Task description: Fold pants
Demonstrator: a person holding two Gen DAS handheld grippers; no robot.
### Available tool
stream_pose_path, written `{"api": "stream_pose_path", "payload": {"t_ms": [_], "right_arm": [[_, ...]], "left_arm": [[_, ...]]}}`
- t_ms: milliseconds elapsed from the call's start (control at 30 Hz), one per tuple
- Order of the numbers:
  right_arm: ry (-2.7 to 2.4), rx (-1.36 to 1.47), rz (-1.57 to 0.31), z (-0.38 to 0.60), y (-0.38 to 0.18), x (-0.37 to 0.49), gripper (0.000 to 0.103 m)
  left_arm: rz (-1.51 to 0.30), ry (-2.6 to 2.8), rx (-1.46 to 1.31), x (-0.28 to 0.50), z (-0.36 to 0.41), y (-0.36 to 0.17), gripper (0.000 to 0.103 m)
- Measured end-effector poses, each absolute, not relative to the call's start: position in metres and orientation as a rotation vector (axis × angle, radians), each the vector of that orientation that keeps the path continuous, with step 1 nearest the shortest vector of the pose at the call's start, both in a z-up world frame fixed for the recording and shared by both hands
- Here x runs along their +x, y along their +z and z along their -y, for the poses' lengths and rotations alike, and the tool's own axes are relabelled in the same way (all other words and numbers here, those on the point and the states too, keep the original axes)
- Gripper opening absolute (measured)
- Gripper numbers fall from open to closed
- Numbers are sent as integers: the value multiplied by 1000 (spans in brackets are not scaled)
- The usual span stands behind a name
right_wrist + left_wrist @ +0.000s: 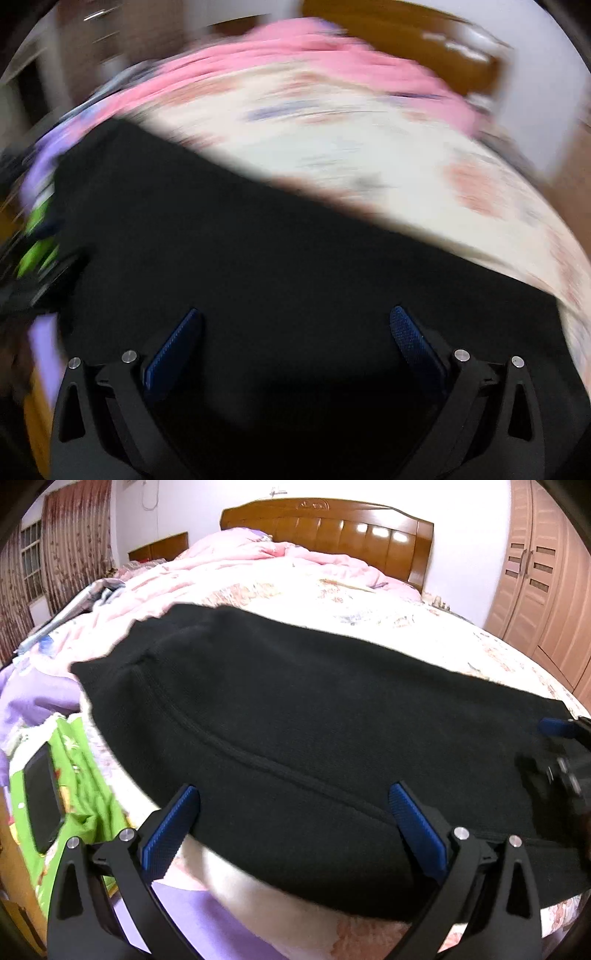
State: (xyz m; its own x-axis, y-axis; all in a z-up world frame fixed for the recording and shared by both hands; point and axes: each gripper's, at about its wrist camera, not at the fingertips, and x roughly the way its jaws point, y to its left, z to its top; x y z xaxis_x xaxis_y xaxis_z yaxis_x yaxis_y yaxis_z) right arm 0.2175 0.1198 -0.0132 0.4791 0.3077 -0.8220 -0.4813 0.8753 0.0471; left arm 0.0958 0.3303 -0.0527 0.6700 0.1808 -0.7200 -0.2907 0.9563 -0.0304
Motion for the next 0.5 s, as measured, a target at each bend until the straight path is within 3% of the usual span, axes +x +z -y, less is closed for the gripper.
{"api": "stream_pose_path", "payload": {"t_ms": [67, 200, 333, 400, 433, 500], "right_arm": [[513, -85, -961, -121, -5, 206, 98], [716, -284, -806, -187, 19, 152, 98], [910, -385, -784, -278, 25, 122, 98], [989, -433, -804, -318, 19, 116, 85], [1030, -448, -833, -338, 17, 108, 72], [1050, -485, -852, -363, 9, 111, 67]], "left_arm": [[-685, 269, -184, 65, -336, -34, 101], [-606, 475, -359, 9, -394, -28, 101], [-563, 692, -569, -48, -462, -28, 101], [-576, 730, -577, -62, -477, -28, 101], [-586, 736, -565, -66, -480, -27, 101], [-599, 715, -555, -68, -482, -28, 101]]}}
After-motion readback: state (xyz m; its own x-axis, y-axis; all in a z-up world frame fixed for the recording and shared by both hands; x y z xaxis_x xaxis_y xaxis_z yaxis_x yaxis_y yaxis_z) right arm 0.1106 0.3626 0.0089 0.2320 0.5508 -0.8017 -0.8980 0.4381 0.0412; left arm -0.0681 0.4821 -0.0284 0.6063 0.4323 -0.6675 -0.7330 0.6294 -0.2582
